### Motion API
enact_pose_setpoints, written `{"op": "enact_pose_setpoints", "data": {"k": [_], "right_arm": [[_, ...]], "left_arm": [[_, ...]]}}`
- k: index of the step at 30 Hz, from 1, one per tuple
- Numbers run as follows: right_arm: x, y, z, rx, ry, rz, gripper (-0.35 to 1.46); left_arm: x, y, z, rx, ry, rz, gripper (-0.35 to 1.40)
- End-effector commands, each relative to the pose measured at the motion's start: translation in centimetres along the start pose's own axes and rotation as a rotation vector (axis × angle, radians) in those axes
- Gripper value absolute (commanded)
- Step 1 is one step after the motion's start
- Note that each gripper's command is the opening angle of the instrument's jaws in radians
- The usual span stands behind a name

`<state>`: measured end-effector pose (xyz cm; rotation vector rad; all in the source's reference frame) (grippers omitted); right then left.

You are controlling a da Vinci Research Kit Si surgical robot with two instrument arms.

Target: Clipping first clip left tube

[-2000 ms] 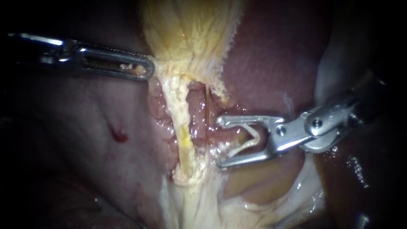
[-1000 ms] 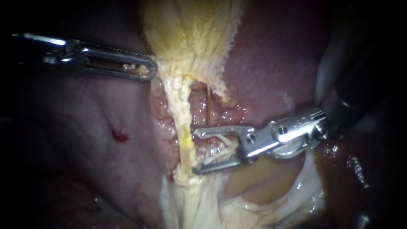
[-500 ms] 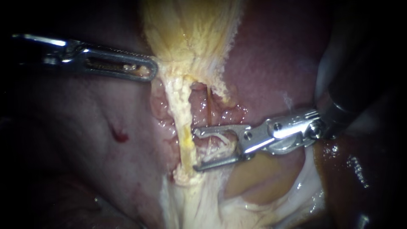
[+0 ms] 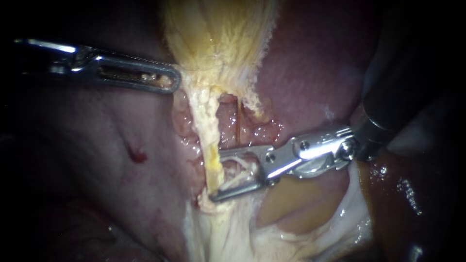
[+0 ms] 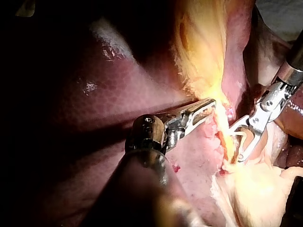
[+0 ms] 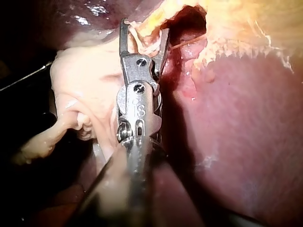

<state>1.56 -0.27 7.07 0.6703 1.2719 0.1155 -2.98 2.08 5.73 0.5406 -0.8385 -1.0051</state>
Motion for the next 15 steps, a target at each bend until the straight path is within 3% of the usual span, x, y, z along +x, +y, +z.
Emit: {"op": "enact_pose_setpoints", "data": {"k": [1, 8, 15], "right_arm": [[0.01, -0.02, 0.01, 0.010, 0.010, -0.004, 0.50], [0.11, -0.06, 0.15, 0.068, 0.049, -0.018, 0.49], [0.14, -0.02, 0.35, 0.103, 0.051, -0.020, 0.49]], "left_arm": [[0.00, 0.00, 0.00, 0.000, 0.000, 0.000, -0.35], [-0.01, 0.01, 0.02, 0.000, 0.000, 0.000, -0.35], [-0.03, 0.01, 0.06, -0.001, -0.001, -0.001, -0.35]]}}
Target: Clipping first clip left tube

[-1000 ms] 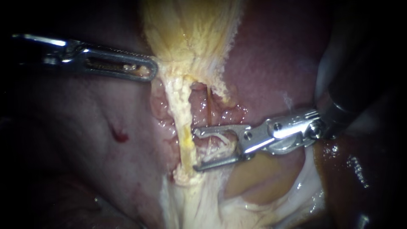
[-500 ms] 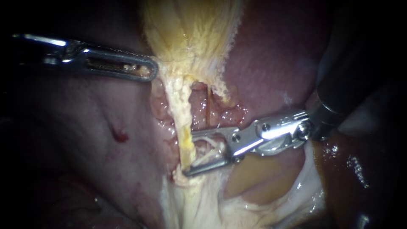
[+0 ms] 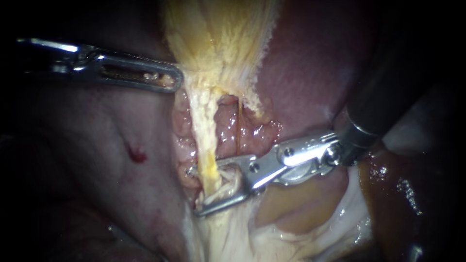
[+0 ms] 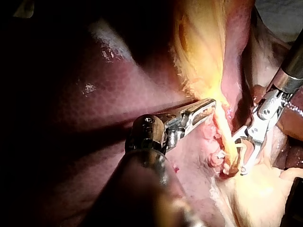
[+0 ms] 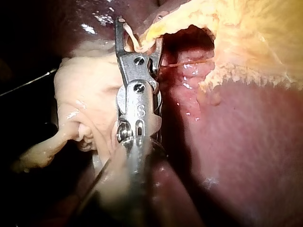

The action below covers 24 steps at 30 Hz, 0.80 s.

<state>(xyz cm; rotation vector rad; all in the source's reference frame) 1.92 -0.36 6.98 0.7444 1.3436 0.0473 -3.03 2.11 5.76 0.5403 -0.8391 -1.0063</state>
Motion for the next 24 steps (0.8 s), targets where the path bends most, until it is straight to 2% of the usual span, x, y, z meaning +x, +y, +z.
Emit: {"op": "enact_pose_setpoints", "data": {"k": [1, 16, 24], "right_arm": [[-0.01, 0.01, 0.03, 0.003, 0.000, 0.003, 0.49], [-0.01, 0.03, 0.12, 0.004, 0.013, 0.012, 0.49], [0.05, -0.12, 0.12, 0.016, 0.016, 0.015, 0.49]], "left_arm": [[0.00, 0.00, 0.01, -0.001, 0.000, 0.000, -0.35], [-0.02, 0.00, 0.04, -0.003, 0.000, -0.001, -0.35], [-0.01, 0.06, 0.03, -0.001, 0.000, 0.000, -0.35]]}}
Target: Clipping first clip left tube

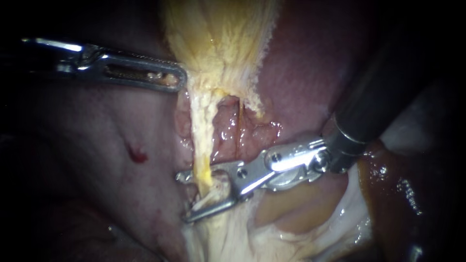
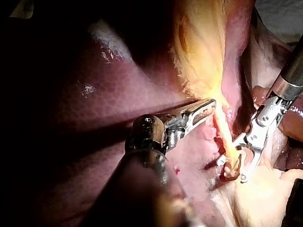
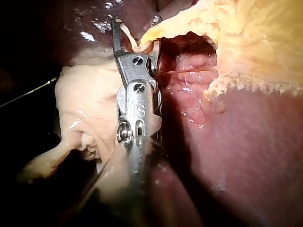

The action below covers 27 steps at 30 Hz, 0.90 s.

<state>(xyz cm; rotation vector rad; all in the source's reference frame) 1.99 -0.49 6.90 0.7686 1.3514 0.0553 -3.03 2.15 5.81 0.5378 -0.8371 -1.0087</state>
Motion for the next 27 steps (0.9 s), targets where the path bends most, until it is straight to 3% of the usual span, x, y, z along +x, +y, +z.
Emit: {"op": "enact_pose_setpoints", "data": {"k": [1, 17, 27], "right_arm": [[0.02, -0.02, 0.01, 0.003, 0.003, -0.002, 0.49], [0.13, -0.29, 0.03, 0.026, 0.007, -0.008, 0.49], [0.13, -0.29, 0.01, 0.030, 0.011, -0.008, 0.47]], "left_arm": [[0.00, 0.00, 0.00, 0.002, 0.000, 0.001, -0.35], [-0.01, 0.05, 0.00, 0.003, 0.001, 0.001, -0.35], [-0.01, 0.06, 0.00, 0.003, 0.001, 0.001, -0.35]]}}
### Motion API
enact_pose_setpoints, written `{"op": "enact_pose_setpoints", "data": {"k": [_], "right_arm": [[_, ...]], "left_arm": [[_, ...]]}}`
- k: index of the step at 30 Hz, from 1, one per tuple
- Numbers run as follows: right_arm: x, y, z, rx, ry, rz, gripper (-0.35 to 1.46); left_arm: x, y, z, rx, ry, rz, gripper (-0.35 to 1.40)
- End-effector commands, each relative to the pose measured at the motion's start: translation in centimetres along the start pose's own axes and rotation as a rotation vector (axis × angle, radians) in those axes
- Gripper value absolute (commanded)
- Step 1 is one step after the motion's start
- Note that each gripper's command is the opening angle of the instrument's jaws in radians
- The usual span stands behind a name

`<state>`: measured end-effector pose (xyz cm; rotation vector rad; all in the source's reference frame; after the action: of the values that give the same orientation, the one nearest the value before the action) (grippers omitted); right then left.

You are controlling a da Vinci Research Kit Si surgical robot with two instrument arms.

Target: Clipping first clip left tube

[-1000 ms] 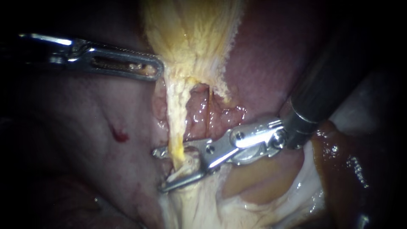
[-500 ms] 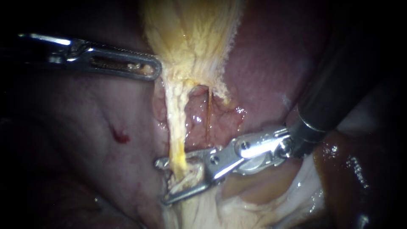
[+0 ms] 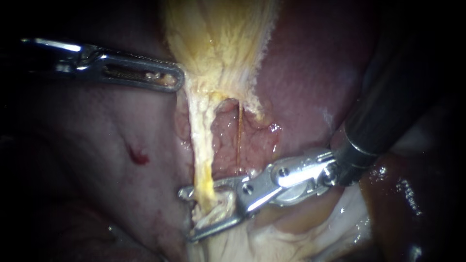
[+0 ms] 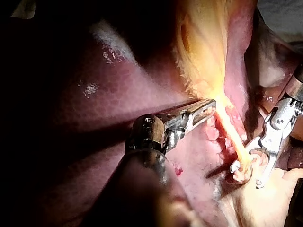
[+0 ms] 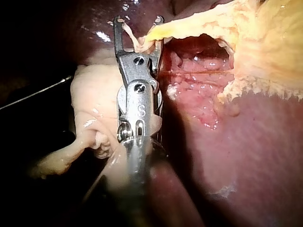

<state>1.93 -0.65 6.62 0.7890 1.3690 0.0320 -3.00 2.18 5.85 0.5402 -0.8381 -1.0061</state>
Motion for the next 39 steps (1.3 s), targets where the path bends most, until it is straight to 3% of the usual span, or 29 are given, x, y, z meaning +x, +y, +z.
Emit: {"op": "enact_pose_setpoints", "data": {"k": [1, 10, 19, 24, 39], "right_arm": [[-0.02, 0.01, -0.02, -0.001, -0.001, 0.001, 0.45], [-0.03, 0.08, -0.07, -0.018, 0.002, 0.044, 0.20], [0.00, 0.10, -0.10, -0.019, -0.001, 0.100, -0.35], [0.00, 0.11, -0.11, -0.019, 0.000, 0.177, -0.35], [-0.04, 0.11, -0.13, -0.019, -0.001, 0.182, -0.35]], "left_arm": [[0.00, 0.00, 0.00, 0.000, 0.000, 0.000, -0.35], [0.00, 0.00, 0.00, 0.000, 0.000, 0.000, -0.35], [0.00, -0.01, 0.00, -0.001, 0.000, -0.001, -0.35], [0.00, -0.01, 0.00, -0.001, 0.000, -0.001, -0.35], [0.00, -0.01, 0.00, -0.001, 0.000, -0.001, -0.35]]}}
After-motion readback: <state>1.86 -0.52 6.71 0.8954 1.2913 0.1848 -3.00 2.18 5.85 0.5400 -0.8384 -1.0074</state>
